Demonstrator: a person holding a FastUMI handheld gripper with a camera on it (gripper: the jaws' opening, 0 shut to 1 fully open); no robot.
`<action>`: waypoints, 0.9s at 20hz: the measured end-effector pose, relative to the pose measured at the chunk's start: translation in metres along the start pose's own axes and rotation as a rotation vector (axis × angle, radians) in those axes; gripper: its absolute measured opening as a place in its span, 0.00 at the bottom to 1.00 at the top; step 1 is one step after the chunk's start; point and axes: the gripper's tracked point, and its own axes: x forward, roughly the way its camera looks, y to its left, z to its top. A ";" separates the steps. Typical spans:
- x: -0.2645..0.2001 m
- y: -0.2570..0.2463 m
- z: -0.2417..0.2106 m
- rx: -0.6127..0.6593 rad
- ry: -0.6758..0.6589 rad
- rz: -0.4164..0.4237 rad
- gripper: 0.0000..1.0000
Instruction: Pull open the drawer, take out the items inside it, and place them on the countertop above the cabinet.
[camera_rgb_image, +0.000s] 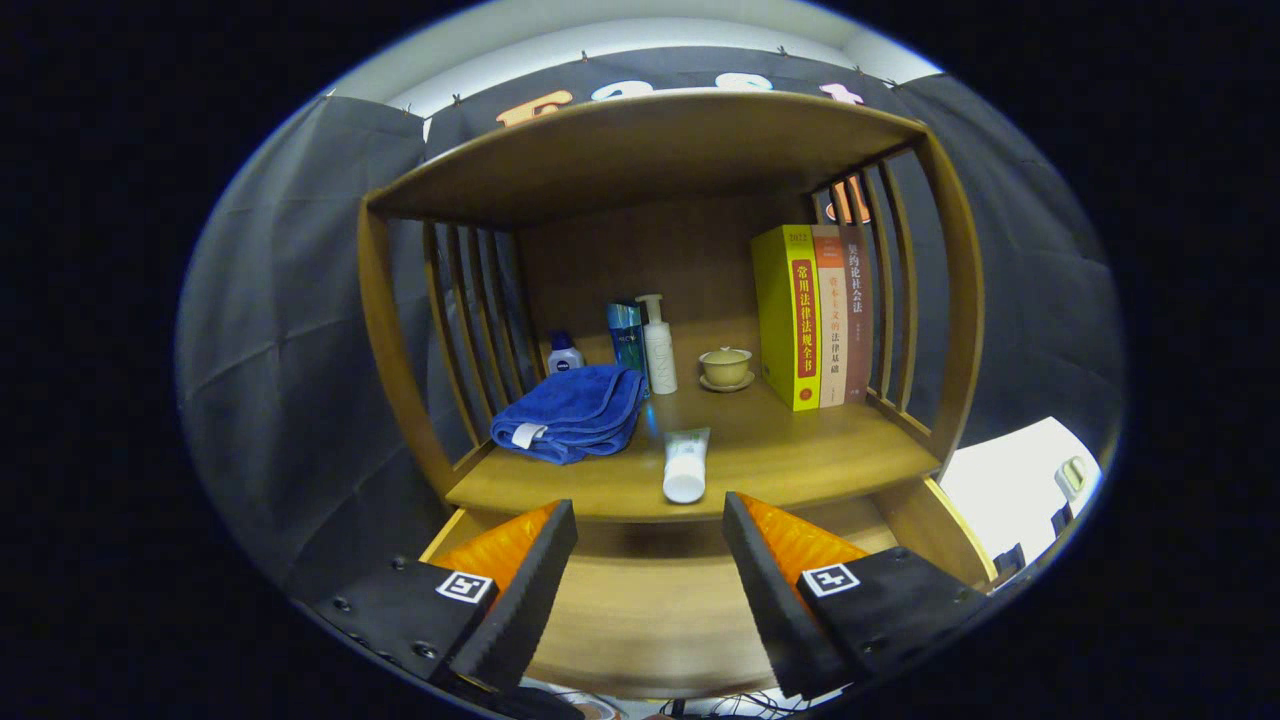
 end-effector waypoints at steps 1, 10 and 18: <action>-0.011 0.003 -0.008 0.000 0.002 0.002 0.97; -0.076 0.002 -0.089 -0.036 0.058 -0.043 0.97; -0.079 -0.005 -0.152 -0.038 0.152 -0.074 0.97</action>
